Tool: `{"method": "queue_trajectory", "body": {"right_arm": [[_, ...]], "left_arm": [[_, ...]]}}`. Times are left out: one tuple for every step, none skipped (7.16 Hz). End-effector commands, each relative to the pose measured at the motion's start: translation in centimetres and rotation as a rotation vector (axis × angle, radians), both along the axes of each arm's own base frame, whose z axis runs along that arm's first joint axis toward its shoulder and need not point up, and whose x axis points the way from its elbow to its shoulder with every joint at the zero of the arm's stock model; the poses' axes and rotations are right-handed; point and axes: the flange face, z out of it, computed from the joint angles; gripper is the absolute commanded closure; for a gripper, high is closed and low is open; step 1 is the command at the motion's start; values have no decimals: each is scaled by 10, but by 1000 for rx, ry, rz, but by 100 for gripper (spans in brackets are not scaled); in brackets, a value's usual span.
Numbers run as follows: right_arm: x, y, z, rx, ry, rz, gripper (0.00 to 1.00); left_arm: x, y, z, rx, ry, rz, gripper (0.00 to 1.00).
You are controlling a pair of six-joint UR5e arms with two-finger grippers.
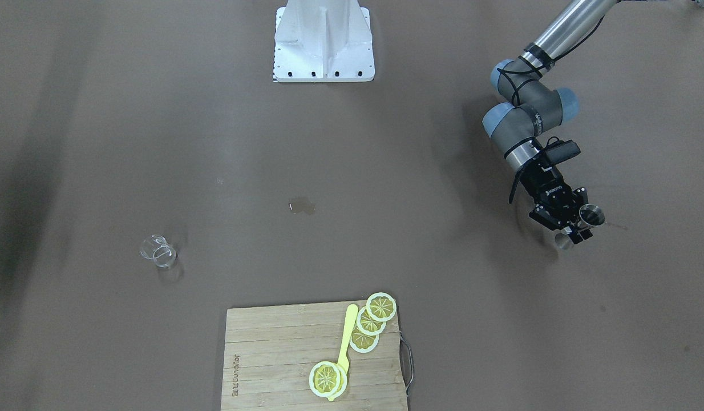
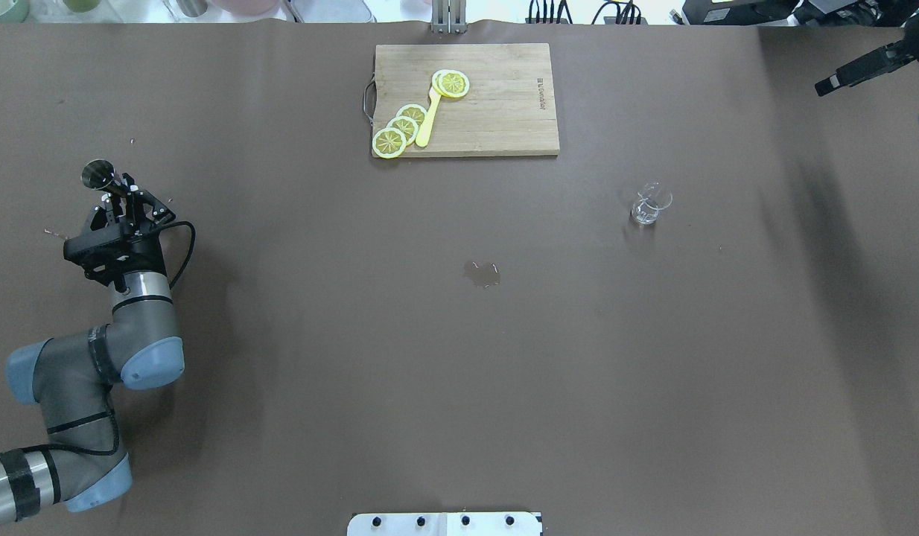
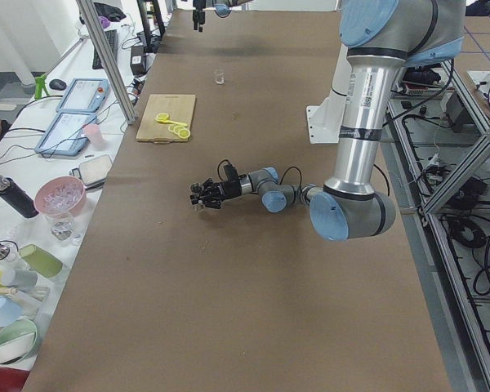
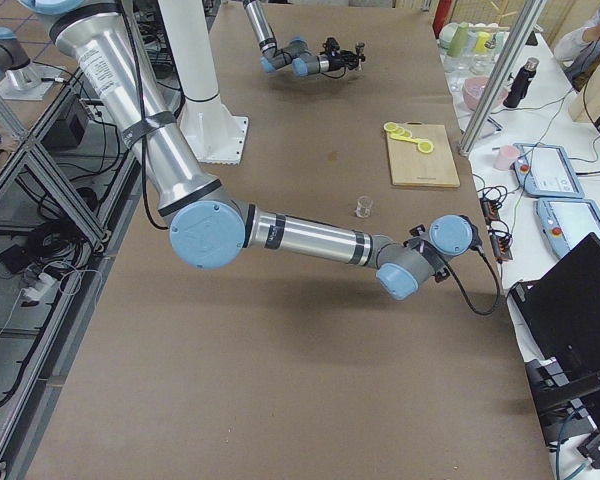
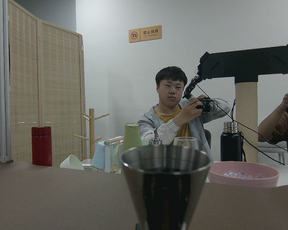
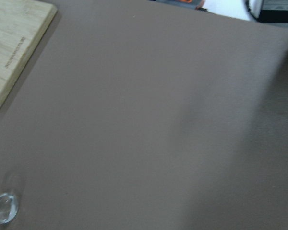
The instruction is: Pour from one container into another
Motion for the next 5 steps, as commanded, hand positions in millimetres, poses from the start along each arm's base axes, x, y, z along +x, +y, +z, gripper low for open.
{"method": "queue_trajectory", "body": {"right_arm": [[35,-16,9,-131,89,93,0],[41,-20,10,-174,136,120,0],[57,-22,9,-255,188,155,0],[62,-21,7,-359,226,160,0],[67,-17,4,-454,267,166,0]], "left_arm": [[4,5,2,17,11,-4,100],[4,5,1,18,14,-4,100],[4,5,1,17,13,-4,100],[5,6,1,17,11,-2,100],[5,6,1,18,14,-2,100]]}}
